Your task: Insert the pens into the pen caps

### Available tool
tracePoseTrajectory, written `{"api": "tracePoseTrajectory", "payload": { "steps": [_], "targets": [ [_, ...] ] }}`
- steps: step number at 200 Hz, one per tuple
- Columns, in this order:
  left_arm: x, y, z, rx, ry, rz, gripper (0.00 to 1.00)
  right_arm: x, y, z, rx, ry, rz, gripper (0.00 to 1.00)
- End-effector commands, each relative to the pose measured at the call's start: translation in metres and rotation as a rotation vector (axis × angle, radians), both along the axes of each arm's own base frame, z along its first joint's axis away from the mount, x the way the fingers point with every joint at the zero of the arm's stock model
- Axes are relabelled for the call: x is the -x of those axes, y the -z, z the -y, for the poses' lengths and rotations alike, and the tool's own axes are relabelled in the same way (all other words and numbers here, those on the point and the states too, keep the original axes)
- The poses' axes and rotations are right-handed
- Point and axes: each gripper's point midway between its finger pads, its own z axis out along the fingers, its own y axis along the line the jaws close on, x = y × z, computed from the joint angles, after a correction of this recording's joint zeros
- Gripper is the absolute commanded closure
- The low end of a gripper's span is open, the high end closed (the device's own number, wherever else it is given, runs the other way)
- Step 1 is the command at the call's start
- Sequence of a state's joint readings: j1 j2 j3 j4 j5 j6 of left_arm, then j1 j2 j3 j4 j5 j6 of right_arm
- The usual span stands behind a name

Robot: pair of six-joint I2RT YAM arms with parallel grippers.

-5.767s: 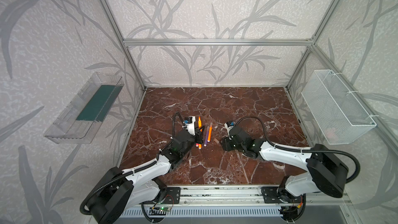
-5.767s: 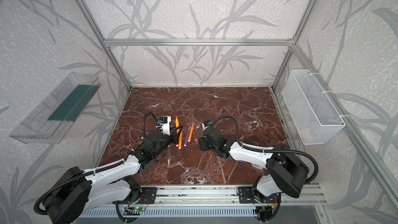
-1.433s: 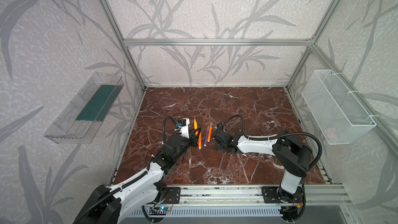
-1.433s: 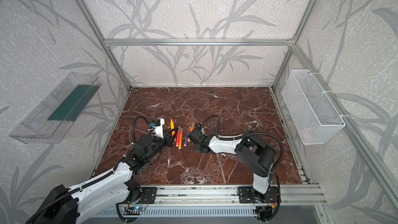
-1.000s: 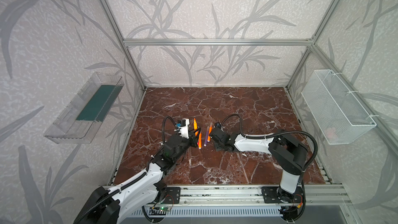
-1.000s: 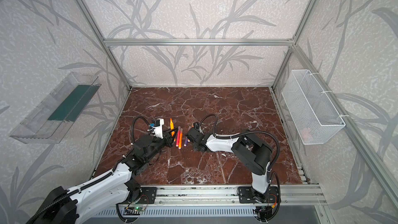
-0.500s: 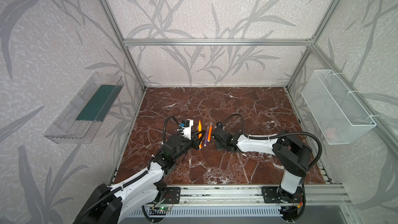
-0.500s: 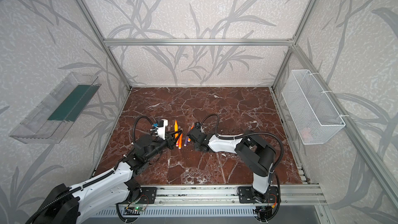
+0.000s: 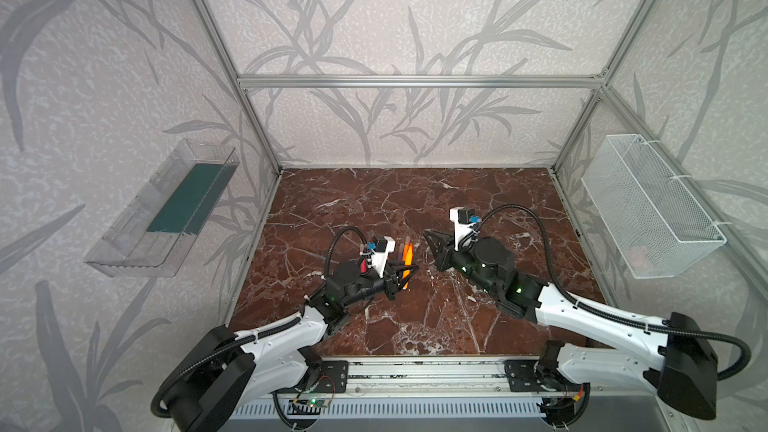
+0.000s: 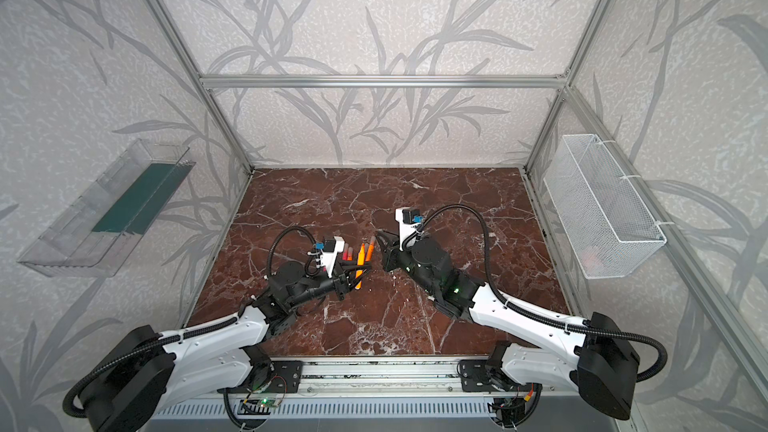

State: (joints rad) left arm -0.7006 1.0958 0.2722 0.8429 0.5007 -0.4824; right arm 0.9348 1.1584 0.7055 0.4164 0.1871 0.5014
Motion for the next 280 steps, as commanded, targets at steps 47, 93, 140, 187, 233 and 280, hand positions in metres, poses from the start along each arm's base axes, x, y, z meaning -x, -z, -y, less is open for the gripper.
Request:
{"api": "tracePoseTrajectory", "payload": {
  "steps": [47, 93, 140, 187, 233, 280],
  "targets": [
    [0.011, -0.031, 0.015, 0.055, 0.045, 0.108, 1.0, 0.004, -0.037, -0.013, -0.177, -0.065, 0.102, 1.0],
    [0.005, -0.029, 0.012, 0.044, 0.004, 0.104, 1.0, 0.01, -0.033, -0.01, -0.193, -0.087, 0.078, 1.0],
    [0.004, -0.029, 0.009, 0.045, -0.015, 0.106, 1.0, 0.016, -0.018, -0.009, -0.219, -0.109, 0.037, 1.0],
    [0.005, -0.029, 0.01, 0.044, -0.01, 0.103, 1.0, 0.014, -0.024, -0.011, -0.215, -0.101, 0.059, 1.0],
    [0.005, -0.029, 0.01, 0.043, -0.009, 0.106, 1.0, 0.013, -0.037, -0.014, -0.226, -0.112, 0.08, 1.0],
    [0.005, -0.029, 0.009, 0.045, -0.014, 0.108, 1.0, 0.013, -0.029, -0.022, -0.23, -0.135, 0.053, 1.0]
  ]
}}
